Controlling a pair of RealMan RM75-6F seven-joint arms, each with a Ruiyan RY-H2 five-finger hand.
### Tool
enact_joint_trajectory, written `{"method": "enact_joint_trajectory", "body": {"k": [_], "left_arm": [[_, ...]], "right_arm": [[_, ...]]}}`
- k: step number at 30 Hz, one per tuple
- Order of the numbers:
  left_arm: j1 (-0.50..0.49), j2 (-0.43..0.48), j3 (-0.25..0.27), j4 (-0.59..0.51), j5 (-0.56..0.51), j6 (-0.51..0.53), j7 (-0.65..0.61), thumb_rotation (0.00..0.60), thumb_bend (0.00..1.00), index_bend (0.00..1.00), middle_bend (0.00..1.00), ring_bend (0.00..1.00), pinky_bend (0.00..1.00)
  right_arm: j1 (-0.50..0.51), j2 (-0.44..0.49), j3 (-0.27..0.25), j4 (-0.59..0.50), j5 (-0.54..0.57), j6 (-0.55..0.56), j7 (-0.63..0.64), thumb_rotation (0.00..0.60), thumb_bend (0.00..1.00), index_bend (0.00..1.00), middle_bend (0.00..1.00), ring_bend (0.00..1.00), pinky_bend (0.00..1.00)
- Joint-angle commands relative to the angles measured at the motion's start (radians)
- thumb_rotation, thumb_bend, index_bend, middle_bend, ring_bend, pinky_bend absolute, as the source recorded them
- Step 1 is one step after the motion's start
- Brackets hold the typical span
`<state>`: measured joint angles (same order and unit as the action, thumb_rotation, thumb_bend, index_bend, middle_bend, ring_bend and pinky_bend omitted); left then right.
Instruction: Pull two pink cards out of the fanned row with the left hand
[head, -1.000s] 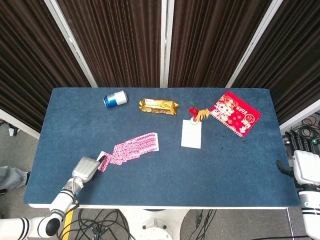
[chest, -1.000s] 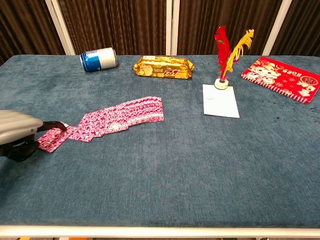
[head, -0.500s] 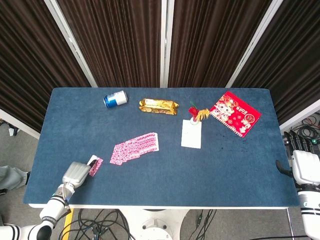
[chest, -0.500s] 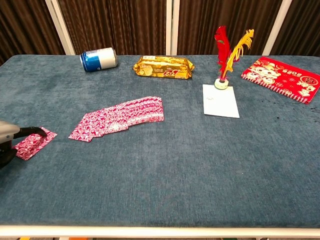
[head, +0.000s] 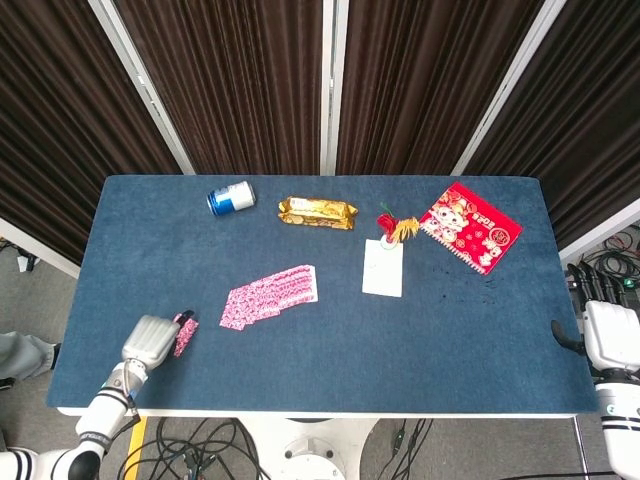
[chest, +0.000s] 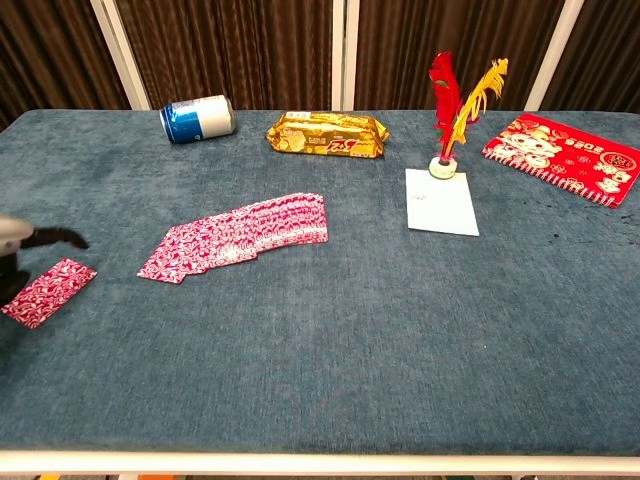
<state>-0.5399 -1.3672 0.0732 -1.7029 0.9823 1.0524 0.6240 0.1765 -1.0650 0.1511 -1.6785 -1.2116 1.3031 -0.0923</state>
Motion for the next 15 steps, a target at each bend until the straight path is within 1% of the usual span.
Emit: {"method": "enact_joint_trajectory", "body": {"k": [1,5,9,15], "left_arm": [[-0.011,-0.027,-0.028,0.015,0.068,0.018,-0.034,0.6,0.7,0.13,0.89,0.89,0.82],[-0.027,-0.075,-0.043,0.063,0.103,-0.008,-0.063,0.6,0.71,0.13,0.89,0.89,0.82],[-0.051,-0.127,-0.058,0.127,0.093,-0.062,-0.08,0.6,0.71,0.12,0.89,0.89,0.82],[-0.086,-0.168,-0.079,0.17,0.085,-0.101,-0.067,0.6,0.71,0.12,0.89,0.89,0.82]], "right_arm": [[0.001,-0.001,0.0,0.001,0.002,-0.003,-0.001,0.6,0.25,0.0,0.0,0.0,0.0],[0.002,-0.004,0.0,0.005,0.008,-0.008,-0.002,0.6,0.24,0.0,0.0,0.0,0.0],[0.006,-0.005,0.004,0.011,0.013,-0.011,-0.001,0.6,0.25,0.0,0.0,0.0,0.0],[0.01,-0.006,0.007,0.021,0.019,-0.021,0.006,0.6,0.25,0.0,0.0,0.0,0.0]]}}
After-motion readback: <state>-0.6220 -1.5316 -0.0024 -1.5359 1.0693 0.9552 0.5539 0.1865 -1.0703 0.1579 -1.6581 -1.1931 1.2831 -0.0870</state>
